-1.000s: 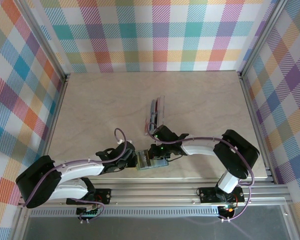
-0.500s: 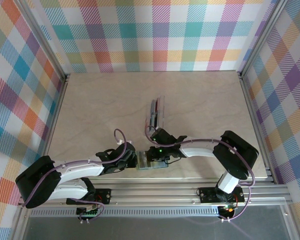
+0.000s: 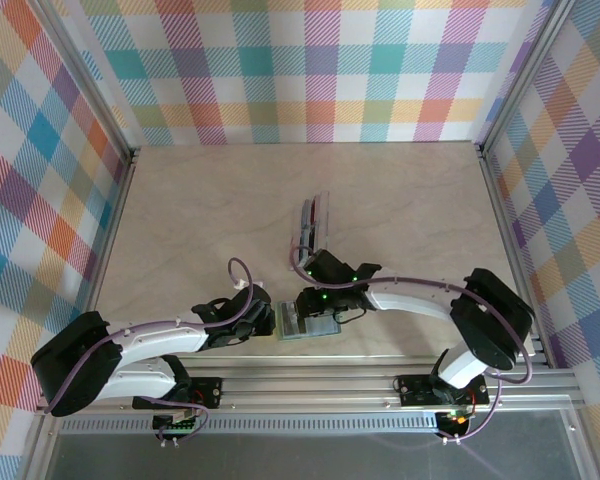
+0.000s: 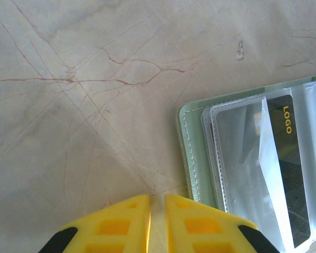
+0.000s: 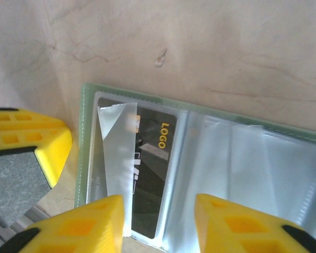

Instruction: Put the credit cards into the card holder

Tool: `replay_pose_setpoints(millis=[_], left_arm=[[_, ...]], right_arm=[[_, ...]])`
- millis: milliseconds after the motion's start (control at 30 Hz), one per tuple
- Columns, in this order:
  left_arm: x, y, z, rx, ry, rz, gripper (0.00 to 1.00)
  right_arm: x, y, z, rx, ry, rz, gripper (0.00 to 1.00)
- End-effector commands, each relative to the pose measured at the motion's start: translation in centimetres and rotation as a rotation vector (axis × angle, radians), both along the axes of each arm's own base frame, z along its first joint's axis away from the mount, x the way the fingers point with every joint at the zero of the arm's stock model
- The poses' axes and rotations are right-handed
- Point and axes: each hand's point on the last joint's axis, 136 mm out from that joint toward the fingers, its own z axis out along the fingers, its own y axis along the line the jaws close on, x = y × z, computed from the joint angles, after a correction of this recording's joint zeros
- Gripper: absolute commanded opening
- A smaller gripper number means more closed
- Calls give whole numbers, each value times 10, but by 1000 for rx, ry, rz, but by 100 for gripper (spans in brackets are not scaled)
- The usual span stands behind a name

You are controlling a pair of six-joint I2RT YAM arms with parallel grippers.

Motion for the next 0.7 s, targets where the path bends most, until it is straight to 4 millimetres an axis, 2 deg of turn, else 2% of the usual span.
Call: replay_pose_setpoints(millis=[0,300,667], left_arm=[[-7,1,-3,18,26,-17,16],[-6,-1,14,1,0,-29,17],[-5,-6,22,-16,-10,-44,17]], right_arm=[[8,-18,5,-109,-70,2,33],[20,-25,-9,-229,-87,-6,36],[11,-31,-41,-286,-20,11,37]])
